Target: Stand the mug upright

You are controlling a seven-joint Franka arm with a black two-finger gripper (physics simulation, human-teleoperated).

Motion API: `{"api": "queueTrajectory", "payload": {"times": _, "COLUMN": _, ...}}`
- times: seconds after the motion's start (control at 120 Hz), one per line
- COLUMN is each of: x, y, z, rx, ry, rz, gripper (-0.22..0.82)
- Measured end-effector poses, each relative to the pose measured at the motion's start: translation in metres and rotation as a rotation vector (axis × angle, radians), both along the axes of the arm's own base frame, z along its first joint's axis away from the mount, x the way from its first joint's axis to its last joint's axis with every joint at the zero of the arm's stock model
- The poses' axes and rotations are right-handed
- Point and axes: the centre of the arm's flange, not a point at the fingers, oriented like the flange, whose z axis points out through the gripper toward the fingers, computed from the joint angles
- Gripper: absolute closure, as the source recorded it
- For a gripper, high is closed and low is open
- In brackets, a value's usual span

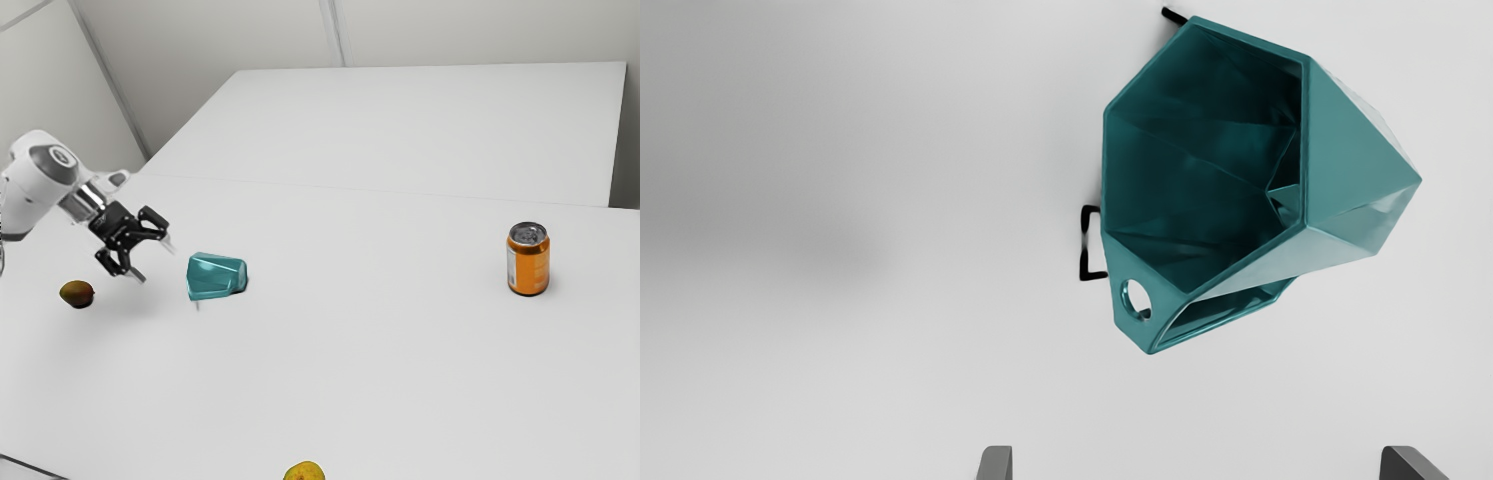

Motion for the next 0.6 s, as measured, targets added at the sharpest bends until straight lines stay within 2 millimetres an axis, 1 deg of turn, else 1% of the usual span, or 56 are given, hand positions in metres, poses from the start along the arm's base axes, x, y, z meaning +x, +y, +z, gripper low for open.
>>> {"api": "queueTrajectory", "payload": {"times": 0.158, "x": 0.016, "y": 0.002, "z": -0.019, "rx": -0.052, "ry": -0.034, "rz": 0.038, "gripper": 0.00}}
{"api": "queueTrajectory", "payload": {"times": 0.392, "x": 0.031, "y": 0.000, "z": -0.037, "rx": -0.103, "ry": -0.073, "rz": 0.077, "gripper": 0.00}}
{"api": "queueTrajectory", "payload": {"times": 0.6, "x": 0.045, "y": -0.016, "z": -0.052, "rx": -0.149, "ry": -0.104, "rz": 0.095, "gripper": 0.00}}
